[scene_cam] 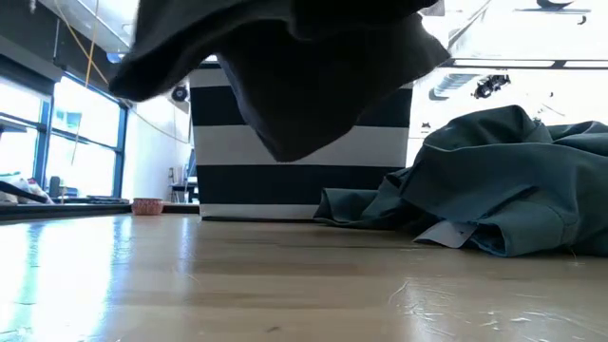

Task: Sort clothes
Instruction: Fold the dark grey short

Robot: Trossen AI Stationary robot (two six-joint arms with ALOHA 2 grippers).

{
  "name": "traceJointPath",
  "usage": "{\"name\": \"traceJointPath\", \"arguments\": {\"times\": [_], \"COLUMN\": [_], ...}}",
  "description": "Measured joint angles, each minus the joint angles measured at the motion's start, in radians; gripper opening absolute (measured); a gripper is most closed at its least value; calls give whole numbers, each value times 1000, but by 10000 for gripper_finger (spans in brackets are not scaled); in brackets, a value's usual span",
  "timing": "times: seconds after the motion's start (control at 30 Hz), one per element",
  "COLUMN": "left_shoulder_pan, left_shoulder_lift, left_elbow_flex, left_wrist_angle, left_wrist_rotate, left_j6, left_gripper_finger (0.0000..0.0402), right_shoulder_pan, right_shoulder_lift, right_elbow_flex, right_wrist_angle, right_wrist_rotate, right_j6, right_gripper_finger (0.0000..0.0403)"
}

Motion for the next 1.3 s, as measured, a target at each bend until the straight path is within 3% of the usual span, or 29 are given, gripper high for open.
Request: {"name": "traceJointPath", "arguments": {"times": [0.13,0.3,0.53,0.67,0.87,1.1,1.3], "left_shoulder_pan": [78,155,237,265,262,240,239], "left_shoulder_lift": [29,38,66,89,62,13,45], "left_elbow_flex": [-1,-1,0,0,0,0,0], "left_wrist_angle": [13,25,125,197,156,159,171], "left_wrist_rotate": [97,142,384,582,761,809,793], "left_j6": [0,-19,-27,-26,-46,-45,-44], "left_gripper_finger": [208,208,208,208,208,208,207], "right_shoulder_pan": [2,10,20,19,20,45,46], "right_shoulder_lift": [0,1,1,1,-3,-24,-25], "right_elbow_flex": [0,0,0,0,0,0,0], "right_wrist_angle": [3,24,28,23,14,14,13], "right_wrist_rotate": [0,-19,-33,-36,-36,26,62], "right_j6": [0,0,-6,-6,-8,-35,-34], "right_gripper_finger": [5,5,5,5,5,5,5]}}
